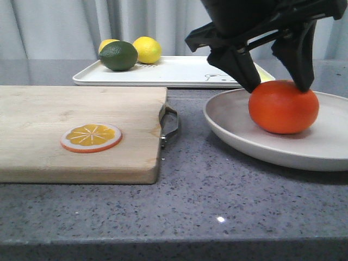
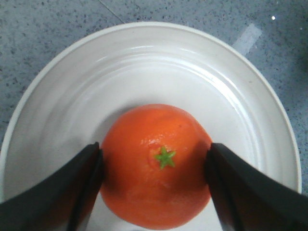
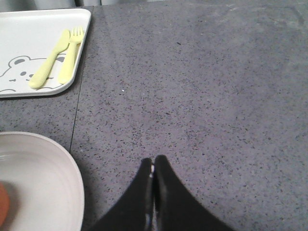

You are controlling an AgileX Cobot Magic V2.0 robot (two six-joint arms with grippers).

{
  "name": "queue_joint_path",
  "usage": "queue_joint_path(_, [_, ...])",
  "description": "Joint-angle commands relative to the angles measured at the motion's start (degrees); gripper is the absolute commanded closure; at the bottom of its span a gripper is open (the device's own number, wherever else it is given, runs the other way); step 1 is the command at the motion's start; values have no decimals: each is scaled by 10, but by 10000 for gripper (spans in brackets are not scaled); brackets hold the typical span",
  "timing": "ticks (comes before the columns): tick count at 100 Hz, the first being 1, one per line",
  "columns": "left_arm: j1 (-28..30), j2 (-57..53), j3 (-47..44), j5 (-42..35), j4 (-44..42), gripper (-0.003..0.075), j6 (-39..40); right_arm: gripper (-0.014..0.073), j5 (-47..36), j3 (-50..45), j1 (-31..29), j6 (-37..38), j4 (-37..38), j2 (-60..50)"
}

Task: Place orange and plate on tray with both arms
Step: 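Open the left gripper to release the orange and withdraw upward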

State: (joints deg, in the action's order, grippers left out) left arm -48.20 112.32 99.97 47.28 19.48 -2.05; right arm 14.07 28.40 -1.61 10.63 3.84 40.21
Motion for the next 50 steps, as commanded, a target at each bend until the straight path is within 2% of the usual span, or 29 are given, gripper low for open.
queue_joint_path(1, [-5,-27,20,-22,2,349,5,661,-41,22,-2,-5,2,1])
queue_joint_path(12, [-5,-27,20,-17,-1,314,5,661,-41,22,-2,-5,2,1])
queue_joint_path(24, [-5,-27,26,-13,-1,168,5,661,-41,22,-2,-5,2,1])
queue_joint_path(32, [-4,-27,42,-2,-1,97,5,661,-41,22,-2,-5,2,1])
queue_joint_path(50, [3,-30,90,60,-3,109,5,661,-42,22,-2,-6,3,1])
